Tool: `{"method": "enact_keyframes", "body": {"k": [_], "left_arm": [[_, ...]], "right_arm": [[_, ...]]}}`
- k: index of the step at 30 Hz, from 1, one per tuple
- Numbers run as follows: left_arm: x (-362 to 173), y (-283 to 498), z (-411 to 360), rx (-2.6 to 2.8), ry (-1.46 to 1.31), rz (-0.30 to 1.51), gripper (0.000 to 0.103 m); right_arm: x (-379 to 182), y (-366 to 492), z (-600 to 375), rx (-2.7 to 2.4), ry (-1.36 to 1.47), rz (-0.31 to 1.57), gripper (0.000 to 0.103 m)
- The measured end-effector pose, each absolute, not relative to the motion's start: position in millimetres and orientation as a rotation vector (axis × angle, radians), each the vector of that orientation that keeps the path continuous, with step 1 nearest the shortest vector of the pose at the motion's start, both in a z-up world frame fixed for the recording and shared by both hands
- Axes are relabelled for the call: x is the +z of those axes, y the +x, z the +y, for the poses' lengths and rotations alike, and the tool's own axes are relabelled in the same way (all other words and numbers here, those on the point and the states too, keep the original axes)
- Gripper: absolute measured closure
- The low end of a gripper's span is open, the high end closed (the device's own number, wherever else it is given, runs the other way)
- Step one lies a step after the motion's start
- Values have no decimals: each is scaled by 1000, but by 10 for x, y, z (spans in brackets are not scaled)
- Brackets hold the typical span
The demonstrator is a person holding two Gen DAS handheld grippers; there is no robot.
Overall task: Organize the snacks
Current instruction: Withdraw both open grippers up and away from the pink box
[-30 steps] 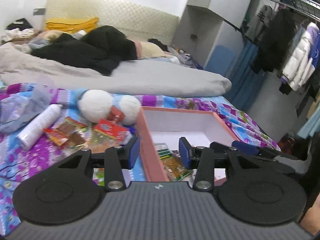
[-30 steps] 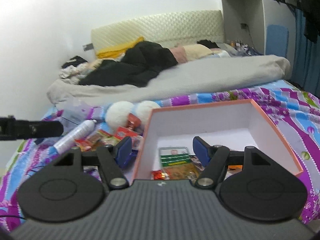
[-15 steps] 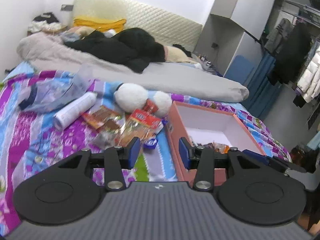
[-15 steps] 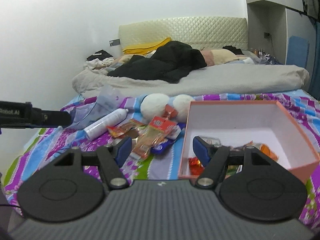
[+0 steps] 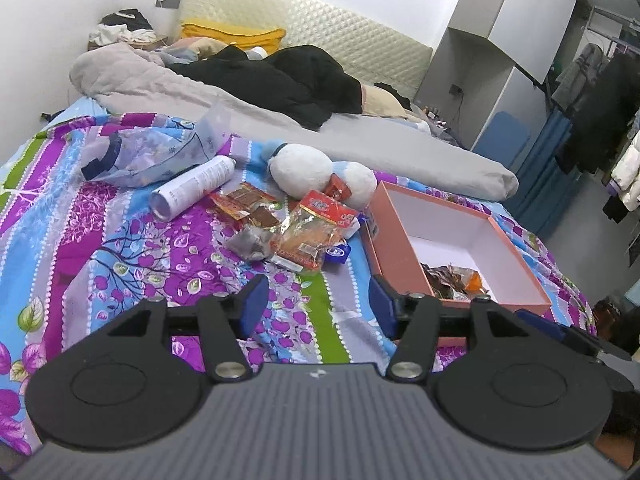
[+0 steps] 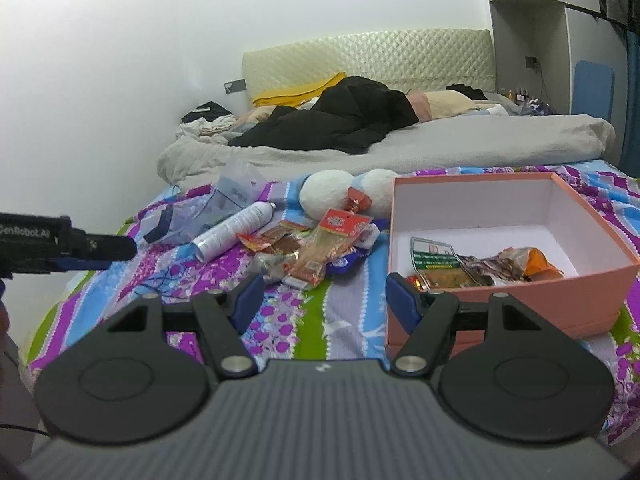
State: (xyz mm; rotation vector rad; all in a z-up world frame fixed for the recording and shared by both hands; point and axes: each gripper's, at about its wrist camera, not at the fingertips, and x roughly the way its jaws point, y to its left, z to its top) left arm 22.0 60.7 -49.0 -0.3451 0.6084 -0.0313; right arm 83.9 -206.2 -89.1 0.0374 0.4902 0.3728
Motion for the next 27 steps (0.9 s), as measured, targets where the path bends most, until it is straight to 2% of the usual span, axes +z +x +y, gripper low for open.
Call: {"method": "enact_keyframes", "body": {"k": [3,19,27], "left_arm": [[-531,235,640,-24,-341,617,35],[-782,320,970,-14,-444,608,31],[-1143,559,1149,69,-566,633,30]], "right_arm": [[-933,796,-2077,364,32,500,34],[-998,827,-1914,334,-13,522,34],[-1223,1176,-1605,422,-86,586,34]]}}
